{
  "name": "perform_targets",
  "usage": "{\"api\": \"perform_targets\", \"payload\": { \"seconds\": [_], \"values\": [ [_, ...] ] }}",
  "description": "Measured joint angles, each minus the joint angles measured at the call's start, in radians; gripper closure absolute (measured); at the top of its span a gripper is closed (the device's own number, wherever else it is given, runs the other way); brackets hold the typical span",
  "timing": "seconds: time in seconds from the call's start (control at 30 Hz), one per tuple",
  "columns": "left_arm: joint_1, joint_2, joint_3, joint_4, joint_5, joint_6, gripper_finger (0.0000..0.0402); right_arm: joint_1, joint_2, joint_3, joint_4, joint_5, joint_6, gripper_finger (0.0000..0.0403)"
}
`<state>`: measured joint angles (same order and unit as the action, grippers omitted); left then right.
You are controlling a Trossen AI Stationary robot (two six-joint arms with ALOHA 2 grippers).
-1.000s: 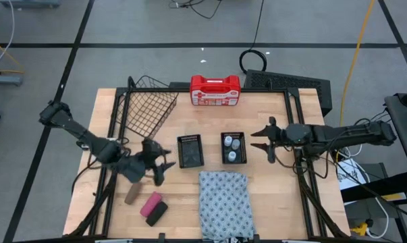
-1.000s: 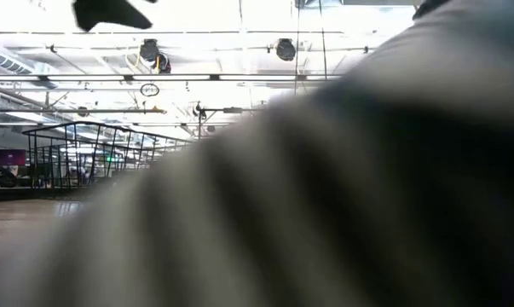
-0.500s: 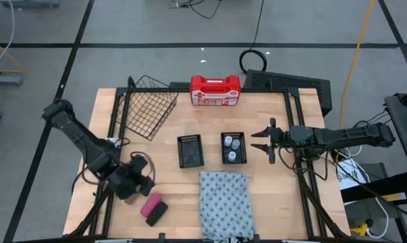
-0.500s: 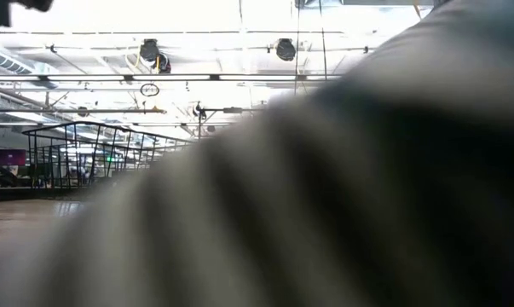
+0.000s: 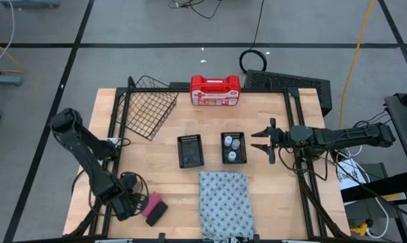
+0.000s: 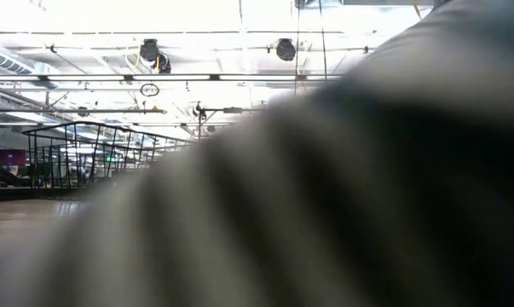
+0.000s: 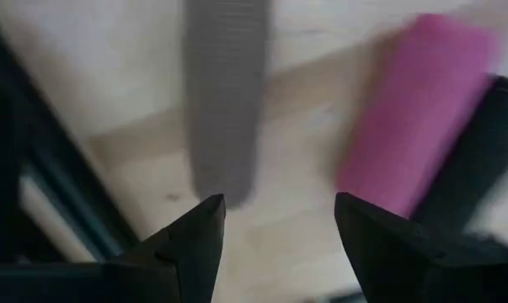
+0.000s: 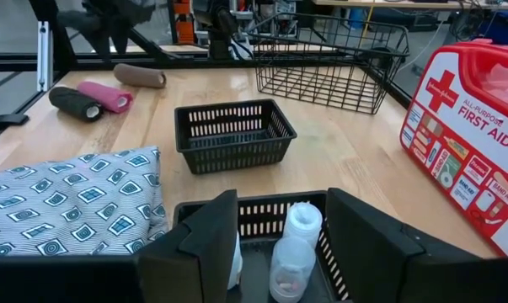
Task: Pick & Place Medicine items
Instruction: Put the brown bandage into the left black basket
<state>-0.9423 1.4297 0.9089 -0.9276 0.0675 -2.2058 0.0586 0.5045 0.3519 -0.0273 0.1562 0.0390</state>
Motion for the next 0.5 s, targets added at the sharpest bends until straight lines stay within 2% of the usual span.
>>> {"api": "perform_targets", "payload": {
  "seconds": [0.5],
  "values": [
    [-0.009, 0.219, 0.0, 0.003, 0.133, 0.008, 0.017, 0.0, 0.0, 0.0, 0.0, 0.0, 0.001, 0.0232]
  ]
}}
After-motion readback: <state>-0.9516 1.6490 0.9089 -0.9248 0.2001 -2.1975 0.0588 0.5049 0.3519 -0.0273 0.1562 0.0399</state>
